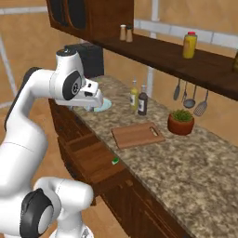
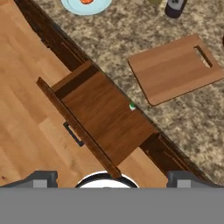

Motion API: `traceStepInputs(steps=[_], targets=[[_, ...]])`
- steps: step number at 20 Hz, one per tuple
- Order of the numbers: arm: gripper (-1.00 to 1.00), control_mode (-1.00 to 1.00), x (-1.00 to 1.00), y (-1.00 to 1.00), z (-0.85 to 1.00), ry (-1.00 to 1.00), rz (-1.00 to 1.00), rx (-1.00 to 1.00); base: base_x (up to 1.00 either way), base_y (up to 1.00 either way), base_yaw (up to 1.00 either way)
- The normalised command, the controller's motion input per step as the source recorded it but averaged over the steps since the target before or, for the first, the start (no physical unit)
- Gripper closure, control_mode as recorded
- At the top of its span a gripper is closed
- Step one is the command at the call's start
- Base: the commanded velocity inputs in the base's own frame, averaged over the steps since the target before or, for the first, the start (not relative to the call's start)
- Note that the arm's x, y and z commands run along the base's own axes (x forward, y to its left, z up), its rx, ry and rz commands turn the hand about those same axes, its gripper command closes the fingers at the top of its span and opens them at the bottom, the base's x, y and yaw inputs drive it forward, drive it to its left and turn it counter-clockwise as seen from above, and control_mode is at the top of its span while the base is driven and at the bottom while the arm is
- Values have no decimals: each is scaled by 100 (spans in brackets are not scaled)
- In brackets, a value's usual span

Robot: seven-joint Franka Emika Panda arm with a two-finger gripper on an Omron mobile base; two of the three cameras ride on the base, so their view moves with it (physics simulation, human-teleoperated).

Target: Pick up the knife from the drawer and place it on the cutting board. Then place the meat from the plate to the cutting board.

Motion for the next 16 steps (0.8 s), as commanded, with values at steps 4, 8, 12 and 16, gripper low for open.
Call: traceStepInputs(steps=[4,8,12,16], targets=[[-100,100,0,0,0,0,0,0,-12,-56,48],[-100,100,0,0,0,0,0,0,-48,-72,38],[-100,100,0,0,0,0,0,0,-42,-56,20],[-100,100,0,0,0,0,0,0,47,-1,1]])
